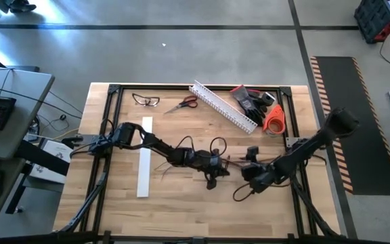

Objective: Ziptie cables
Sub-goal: Wrap the bottom black zip tie on the cable wires

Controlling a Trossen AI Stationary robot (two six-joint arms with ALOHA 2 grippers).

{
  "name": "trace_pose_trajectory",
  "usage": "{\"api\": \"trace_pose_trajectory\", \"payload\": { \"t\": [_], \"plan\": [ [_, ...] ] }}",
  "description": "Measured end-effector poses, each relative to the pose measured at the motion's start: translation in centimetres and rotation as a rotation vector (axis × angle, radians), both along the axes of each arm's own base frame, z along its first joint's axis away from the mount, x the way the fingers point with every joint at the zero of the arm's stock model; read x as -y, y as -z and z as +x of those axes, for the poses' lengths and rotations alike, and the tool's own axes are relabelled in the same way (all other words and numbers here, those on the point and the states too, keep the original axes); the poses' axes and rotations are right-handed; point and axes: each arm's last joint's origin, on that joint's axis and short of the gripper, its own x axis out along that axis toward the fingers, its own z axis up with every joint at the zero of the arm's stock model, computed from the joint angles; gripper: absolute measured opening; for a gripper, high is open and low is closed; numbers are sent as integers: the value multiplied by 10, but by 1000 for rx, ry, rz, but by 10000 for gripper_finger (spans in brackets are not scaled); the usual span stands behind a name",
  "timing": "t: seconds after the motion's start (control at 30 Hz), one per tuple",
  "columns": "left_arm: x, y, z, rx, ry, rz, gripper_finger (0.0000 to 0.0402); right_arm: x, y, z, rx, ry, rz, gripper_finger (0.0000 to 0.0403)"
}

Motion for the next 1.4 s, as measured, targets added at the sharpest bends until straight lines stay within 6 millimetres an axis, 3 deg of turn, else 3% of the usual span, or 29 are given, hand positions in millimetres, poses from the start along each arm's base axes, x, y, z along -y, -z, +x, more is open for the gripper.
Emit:
{"api": "trace_pose_trajectory", "payload": {
  "t": [0.2, 0.4, 0.6, 0.87, 1.0, 1.17, 1.4],
  "plan": [
    [7, -1, 0, 51, -33, 64, 0, -17, -28, 0, 114, 120, 428, 246],
    [11, 1, 3, 126, -23, 118, 0, -46, -19, 1, 318, 301, 618, 223],
    [15, 25, 17, 124, -7, 133, 0, -64, 7, 0, 347, 397, 621, 192],
    [15, 24, 30, 148, -6, 148, 0, -77, 30, 10, 276, 423, 462, 145],
    [11, 24, 32, 135, -17, 151, 0, -77, 27, 11, 323, 512, 434, 131],
    [10, 25, 32, 132, -20, 153, 0, -82, 18, 17, 397, 502, 424, 129],
    [10, 25, 32, 125, -23, 155, 0, -74, 15, 28, 421, 569, 434, 128]
  ]
}}
